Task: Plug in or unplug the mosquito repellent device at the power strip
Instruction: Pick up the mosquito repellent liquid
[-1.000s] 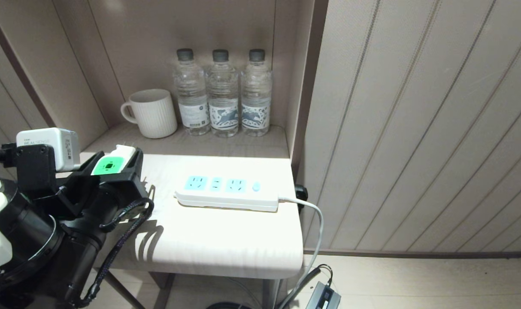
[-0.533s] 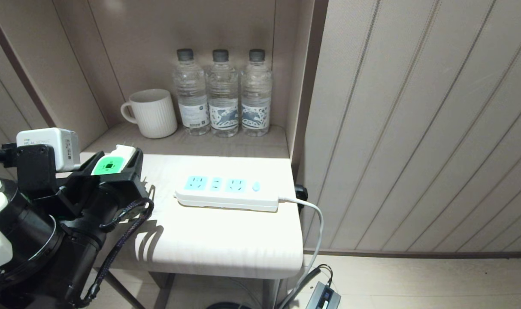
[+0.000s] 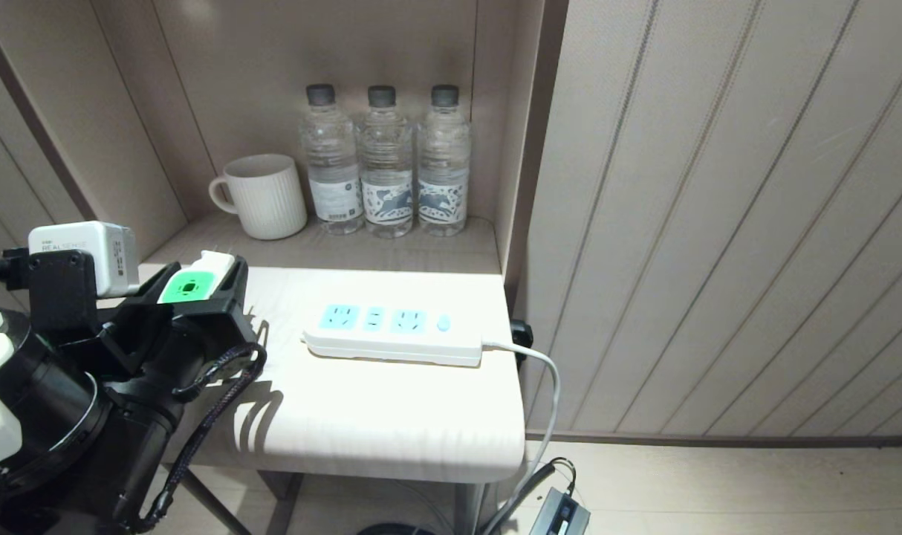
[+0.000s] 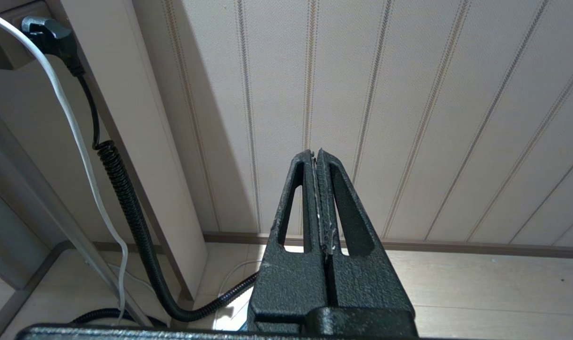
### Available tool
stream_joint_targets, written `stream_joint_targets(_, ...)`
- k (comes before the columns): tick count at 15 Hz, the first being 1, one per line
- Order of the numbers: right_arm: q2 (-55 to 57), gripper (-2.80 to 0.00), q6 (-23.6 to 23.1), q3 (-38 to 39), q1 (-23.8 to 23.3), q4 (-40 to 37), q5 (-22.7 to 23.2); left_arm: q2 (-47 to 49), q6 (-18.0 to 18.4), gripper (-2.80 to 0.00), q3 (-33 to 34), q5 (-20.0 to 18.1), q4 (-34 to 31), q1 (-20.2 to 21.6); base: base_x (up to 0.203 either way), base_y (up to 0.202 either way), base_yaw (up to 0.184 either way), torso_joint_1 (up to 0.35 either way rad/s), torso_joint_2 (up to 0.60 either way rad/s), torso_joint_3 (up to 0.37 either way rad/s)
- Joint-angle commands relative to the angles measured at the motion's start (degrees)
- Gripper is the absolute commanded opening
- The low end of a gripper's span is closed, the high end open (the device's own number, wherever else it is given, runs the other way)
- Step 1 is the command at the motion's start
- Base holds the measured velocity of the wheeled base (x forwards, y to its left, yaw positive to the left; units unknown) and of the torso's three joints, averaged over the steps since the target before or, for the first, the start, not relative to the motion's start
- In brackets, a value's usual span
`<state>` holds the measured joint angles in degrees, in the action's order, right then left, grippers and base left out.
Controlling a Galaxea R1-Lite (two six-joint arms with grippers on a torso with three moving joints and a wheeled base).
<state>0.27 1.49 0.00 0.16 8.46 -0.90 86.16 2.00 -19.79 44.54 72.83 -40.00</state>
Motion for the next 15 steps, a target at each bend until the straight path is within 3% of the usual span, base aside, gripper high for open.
stream_joint_targets(1,0.0,-2.8,0.0,0.0,0.0,0.1,0.0,0.1,0.0,-2.8,0.0,0.3,0.4,0.0,0.0,0.0,0.0,0.0,0.0,0.0)
stream_joint_targets(15,0.0,-2.8,0.0,0.0,0.0,0.1,-0.1,0.1,0.0,-2.8,0.0,0.3,0.4,-0.1,0.0,0.0,0.0,0.0,0.0,0.0)
